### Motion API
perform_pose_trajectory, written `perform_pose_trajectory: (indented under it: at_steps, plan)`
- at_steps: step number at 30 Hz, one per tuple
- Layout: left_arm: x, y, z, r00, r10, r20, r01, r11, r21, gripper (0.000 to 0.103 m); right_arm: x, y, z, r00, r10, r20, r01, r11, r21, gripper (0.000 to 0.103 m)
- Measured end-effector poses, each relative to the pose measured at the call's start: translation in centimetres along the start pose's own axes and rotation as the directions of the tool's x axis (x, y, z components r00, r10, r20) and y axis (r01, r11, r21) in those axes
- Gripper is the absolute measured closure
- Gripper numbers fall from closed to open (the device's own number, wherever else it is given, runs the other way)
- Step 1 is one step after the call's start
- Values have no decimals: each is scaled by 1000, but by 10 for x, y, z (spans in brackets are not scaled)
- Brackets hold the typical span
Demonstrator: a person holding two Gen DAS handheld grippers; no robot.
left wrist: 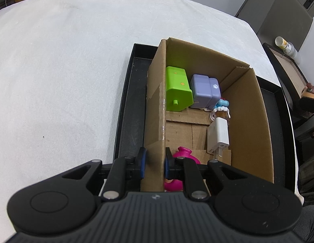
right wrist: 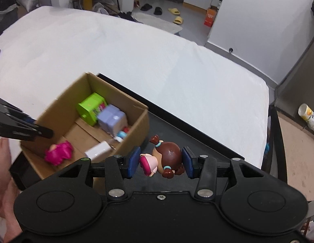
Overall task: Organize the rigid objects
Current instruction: 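Lift the doll and carry it over the cardboard box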
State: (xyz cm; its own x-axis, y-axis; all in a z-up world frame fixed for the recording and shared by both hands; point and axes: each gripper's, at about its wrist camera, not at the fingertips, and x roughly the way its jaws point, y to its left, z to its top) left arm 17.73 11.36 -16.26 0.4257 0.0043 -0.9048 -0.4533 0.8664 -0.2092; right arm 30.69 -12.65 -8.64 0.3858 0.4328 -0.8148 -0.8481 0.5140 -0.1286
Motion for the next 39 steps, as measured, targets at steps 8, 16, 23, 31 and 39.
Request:
perform_pose_trajectory:
  at_steps: [8,16,23,31,39]
  plan:
    - [0,-1,0,1000,-1,-1,1,1000,0,87,-13,15,9,999,28,40,-28,1000,1,59]
    - [1,-1,0,1000,-4,1,4,1000,0,87,-13,31,18,994,77,71,-79,997,22,59]
    - [2,0,0,1000,-7,-2,7,1000,0,87,-2,48,25,989,124,77,-128,991,44,59]
    - [1,1,0,1000,-11,-2,11,1000,1,87,14,69,33,982,175,69,-179,982,55,58]
    - [1,0,0,1000,-13,-4,13,1000,3,87,29,79,34,974,214,68,-221,970,102,58]
